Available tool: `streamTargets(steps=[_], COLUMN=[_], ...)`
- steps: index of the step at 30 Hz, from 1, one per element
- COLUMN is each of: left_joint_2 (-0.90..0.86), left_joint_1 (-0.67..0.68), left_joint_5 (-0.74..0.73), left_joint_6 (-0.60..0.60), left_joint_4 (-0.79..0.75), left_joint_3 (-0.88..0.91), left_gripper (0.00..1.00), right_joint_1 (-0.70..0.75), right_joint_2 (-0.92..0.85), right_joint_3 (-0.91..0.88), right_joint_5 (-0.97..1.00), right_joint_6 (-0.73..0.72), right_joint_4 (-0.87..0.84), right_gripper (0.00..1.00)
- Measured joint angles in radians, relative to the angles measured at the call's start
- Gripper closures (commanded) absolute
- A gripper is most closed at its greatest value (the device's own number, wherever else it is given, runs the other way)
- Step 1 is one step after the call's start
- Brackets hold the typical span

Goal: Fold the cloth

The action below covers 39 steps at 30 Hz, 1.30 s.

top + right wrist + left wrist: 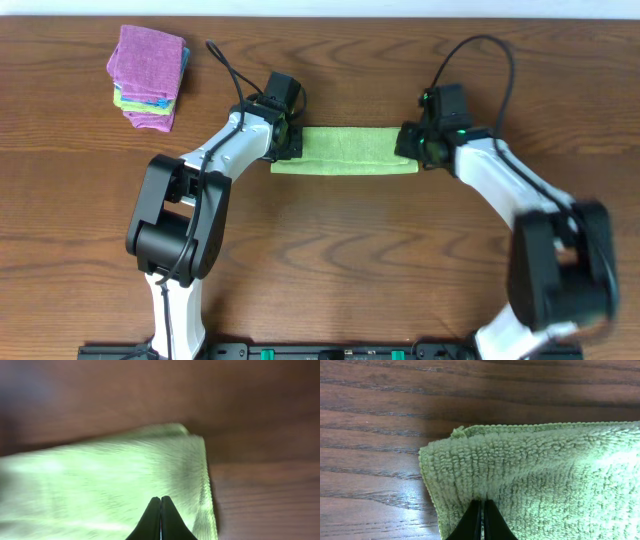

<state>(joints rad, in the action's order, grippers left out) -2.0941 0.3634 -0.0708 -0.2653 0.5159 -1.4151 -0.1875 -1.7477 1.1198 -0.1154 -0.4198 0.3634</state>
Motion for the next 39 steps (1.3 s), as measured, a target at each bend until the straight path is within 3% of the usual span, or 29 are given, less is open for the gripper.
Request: streamTargets(steps=[2, 4, 10, 20, 36, 39], left_joint_2=[0.0, 0.0, 0.0, 0.0, 0.0, 0.0], left_joint_1=[0.0, 0.0, 0.0, 0.0, 0.0, 0.0], left_joint_5=[0.0, 0.0, 0.0, 0.0, 0.0, 0.0], left_joint_6=[0.0, 0.0, 0.0, 0.0, 0.0, 0.0], left_joint_4=[0.0, 0.0, 0.0, 0.0, -0.007, -0.008], left_joint_3=[0.0, 0.0, 0.0, 0.0, 0.0, 0.0], left_gripper=[0.94, 0.94, 0.94, 0.94, 0.94, 0.94], right_joint_1=[0.004, 0.018, 0.134, 0.274, 0.267, 0.246], right_joint_2=[0.127, 0.231, 0.262, -0.087, -0.262, -0.28], right_joint_3=[0.001, 0.003, 0.007, 0.001, 0.018, 0.028], right_joint_5=[-0.002, -0.006, -0.102, -0.517, -0.694, -0.712], right_joint_6=[0.029, 0.056, 0.096, 0.17, 0.188, 0.193], right_joint_4=[0.018, 0.045, 0.089, 0.032, -0.078, -0.084], right_gripper=[0.45, 0.2, 0.02, 0.01, 0.01, 0.09])
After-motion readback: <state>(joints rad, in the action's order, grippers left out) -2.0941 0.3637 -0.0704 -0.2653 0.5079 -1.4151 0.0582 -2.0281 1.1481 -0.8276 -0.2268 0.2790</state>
